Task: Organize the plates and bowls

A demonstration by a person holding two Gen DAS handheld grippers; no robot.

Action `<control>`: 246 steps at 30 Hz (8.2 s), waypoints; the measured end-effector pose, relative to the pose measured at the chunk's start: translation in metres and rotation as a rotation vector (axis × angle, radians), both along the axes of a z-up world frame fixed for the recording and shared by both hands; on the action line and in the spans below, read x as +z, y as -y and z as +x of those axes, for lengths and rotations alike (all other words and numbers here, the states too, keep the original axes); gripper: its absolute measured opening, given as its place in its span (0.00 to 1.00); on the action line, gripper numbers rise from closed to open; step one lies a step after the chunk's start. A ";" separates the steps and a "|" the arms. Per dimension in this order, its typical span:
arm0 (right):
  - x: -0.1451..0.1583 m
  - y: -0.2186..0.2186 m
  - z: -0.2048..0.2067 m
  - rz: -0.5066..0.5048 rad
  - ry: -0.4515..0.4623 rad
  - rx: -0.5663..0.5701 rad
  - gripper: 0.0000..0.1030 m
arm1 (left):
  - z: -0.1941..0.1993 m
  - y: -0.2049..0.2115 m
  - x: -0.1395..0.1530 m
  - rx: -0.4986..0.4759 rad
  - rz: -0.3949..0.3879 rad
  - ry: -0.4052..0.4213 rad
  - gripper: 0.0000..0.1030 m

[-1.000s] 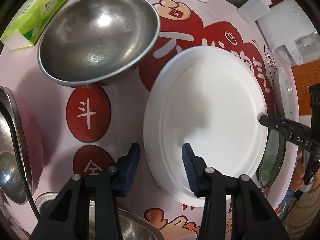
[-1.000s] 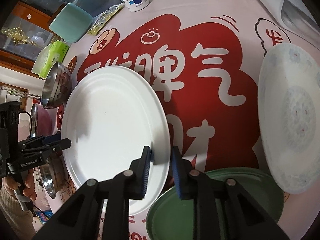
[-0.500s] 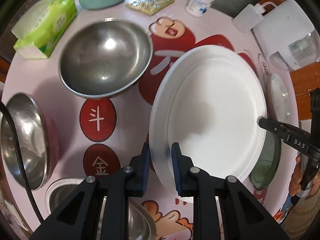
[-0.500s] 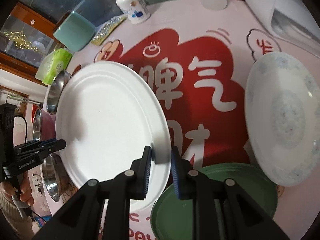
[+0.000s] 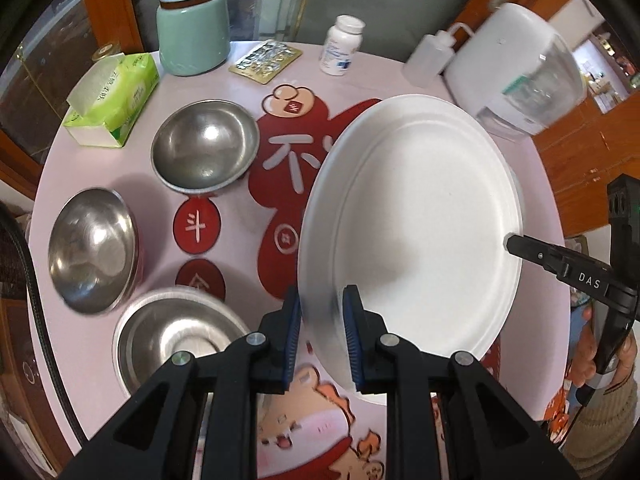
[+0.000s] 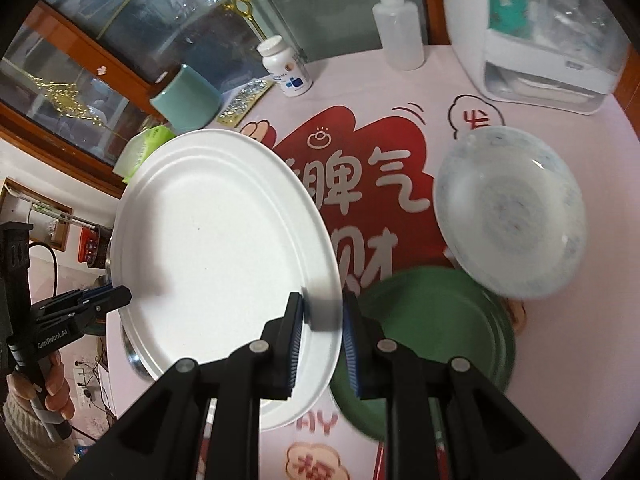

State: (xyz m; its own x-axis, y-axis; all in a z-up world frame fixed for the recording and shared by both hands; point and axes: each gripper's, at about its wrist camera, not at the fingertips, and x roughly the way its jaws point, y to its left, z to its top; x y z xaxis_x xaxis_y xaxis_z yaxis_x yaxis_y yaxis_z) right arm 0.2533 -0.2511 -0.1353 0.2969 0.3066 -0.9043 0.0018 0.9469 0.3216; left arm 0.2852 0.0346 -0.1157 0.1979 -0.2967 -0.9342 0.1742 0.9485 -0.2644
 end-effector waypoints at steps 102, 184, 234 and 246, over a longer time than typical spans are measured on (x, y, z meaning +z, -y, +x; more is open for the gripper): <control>-0.123 0.037 -0.255 -0.240 -0.241 0.018 0.29 | -0.296 0.112 -0.125 -0.112 0.095 -0.095 0.50; 0.040 0.149 -0.122 -0.125 0.187 -0.175 0.40 | -0.066 0.210 0.010 -0.142 0.103 0.279 0.71; -0.111 0.155 -0.061 0.145 -0.153 -0.212 0.12 | -0.021 0.179 -0.134 -0.079 -0.059 -0.146 0.15; -0.118 0.153 -0.058 0.128 -0.175 -0.212 0.05 | -0.014 0.164 -0.144 -0.040 -0.082 -0.197 0.14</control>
